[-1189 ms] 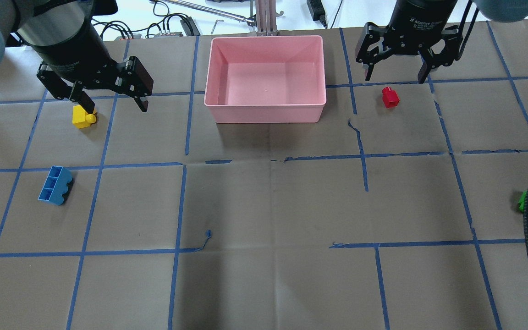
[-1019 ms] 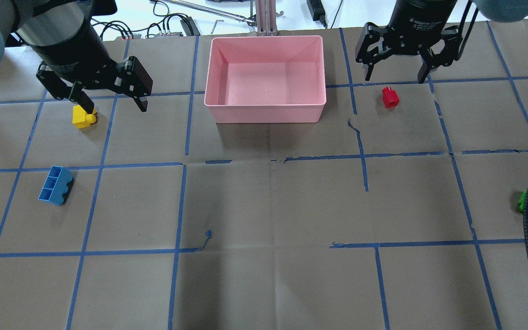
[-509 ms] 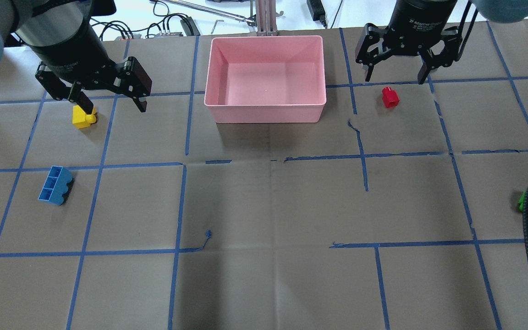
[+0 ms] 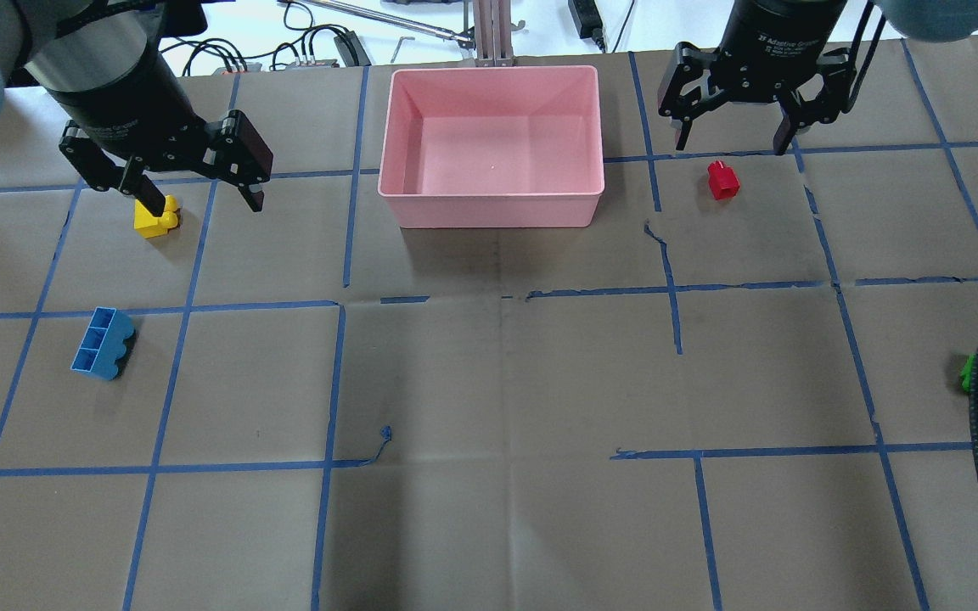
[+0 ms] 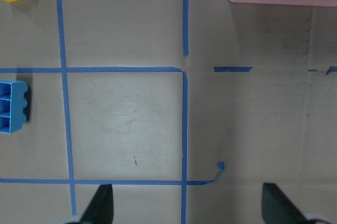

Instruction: Put all blocks into box

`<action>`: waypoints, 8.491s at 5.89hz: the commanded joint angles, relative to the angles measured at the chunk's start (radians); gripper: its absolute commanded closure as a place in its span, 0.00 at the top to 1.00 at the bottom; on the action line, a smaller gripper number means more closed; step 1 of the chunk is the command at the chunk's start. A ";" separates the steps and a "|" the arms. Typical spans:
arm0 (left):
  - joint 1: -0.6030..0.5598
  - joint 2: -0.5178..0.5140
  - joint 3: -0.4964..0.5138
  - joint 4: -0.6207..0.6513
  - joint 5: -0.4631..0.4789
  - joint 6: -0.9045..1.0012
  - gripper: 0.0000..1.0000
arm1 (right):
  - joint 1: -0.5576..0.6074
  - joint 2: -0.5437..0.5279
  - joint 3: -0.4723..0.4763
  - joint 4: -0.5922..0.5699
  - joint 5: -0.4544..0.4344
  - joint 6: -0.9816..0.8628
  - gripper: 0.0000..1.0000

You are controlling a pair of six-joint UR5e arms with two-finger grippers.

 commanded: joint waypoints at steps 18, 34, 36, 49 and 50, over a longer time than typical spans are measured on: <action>0.510 -0.344 -0.344 0.585 -0.084 0.885 0.00 | -0.867 0.018 0.780 -0.855 -0.072 -1.855 1.00; 0.170 -0.586 0.270 0.373 -0.067 0.593 1.00 | -0.728 0.032 0.487 -0.650 0.029 -1.428 0.41; 0.230 -0.623 0.264 0.401 0.084 0.529 1.00 | -0.542 0.044 0.260 -0.443 0.032 -1.105 0.41; 0.369 -0.776 0.180 0.596 0.019 0.325 0.56 | 0.193 0.601 -0.356 -0.511 0.020 0.059 1.00; 0.363 -0.764 0.180 0.596 0.010 0.326 0.06 | 0.181 0.554 -0.354 -0.467 0.018 0.058 1.00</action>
